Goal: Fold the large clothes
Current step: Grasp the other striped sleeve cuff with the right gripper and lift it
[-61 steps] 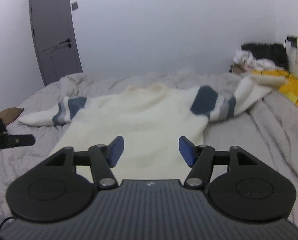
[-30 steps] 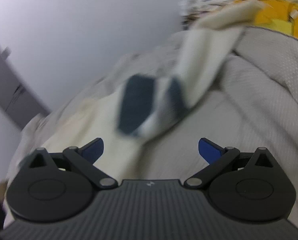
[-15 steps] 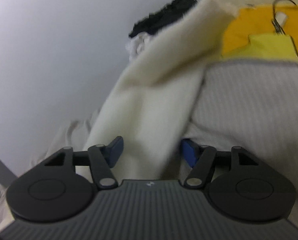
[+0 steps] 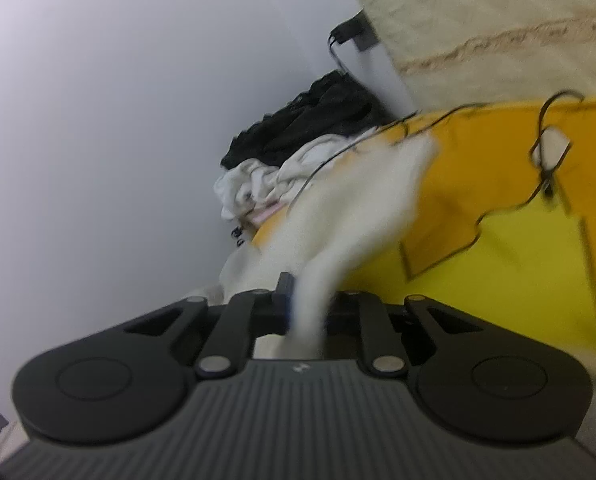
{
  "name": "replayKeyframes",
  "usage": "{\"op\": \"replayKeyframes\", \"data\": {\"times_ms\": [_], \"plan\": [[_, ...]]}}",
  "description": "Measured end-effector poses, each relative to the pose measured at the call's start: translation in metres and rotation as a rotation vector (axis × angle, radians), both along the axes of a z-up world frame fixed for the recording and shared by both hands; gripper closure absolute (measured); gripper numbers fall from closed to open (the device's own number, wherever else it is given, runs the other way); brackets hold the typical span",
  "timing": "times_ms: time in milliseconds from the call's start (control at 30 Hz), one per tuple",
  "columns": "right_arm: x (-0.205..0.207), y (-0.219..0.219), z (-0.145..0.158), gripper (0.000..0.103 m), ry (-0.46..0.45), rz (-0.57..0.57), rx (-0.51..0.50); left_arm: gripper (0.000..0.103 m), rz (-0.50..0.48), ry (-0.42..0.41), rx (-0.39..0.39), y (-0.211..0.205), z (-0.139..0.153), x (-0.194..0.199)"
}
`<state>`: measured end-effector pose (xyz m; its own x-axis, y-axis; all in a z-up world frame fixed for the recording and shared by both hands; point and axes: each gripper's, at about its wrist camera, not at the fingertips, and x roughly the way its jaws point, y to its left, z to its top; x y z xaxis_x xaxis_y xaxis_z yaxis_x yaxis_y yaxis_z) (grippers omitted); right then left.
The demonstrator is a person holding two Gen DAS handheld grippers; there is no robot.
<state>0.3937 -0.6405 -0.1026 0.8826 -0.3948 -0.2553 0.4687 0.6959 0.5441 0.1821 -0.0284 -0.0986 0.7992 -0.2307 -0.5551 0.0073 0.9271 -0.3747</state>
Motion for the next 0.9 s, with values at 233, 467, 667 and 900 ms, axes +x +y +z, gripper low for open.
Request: {"op": "replayKeyframes", "data": {"times_ms": [233, 467, 667, 900], "plan": [[-0.025, -0.004, 0.027, 0.09, -0.019, -0.008, -0.093, 0.007, 0.009, -0.011, -0.001, 0.005, 0.006, -0.01], [-0.019, 0.013, 0.076, 0.09, 0.001, 0.032, -0.2, 0.007, 0.01, 0.009, 0.042, 0.018, 0.018, -0.016], [-0.036, 0.084, 0.142, 0.09, -0.057, 0.151, -0.4, 0.007, 0.032, -0.048, 0.039, 0.036, 0.033, -0.032], [-0.071, 0.185, 0.196, 0.09, -0.131, 0.282, -0.573, 0.007, 0.098, -0.1, 0.012, 0.07, 0.046, -0.056]]}}
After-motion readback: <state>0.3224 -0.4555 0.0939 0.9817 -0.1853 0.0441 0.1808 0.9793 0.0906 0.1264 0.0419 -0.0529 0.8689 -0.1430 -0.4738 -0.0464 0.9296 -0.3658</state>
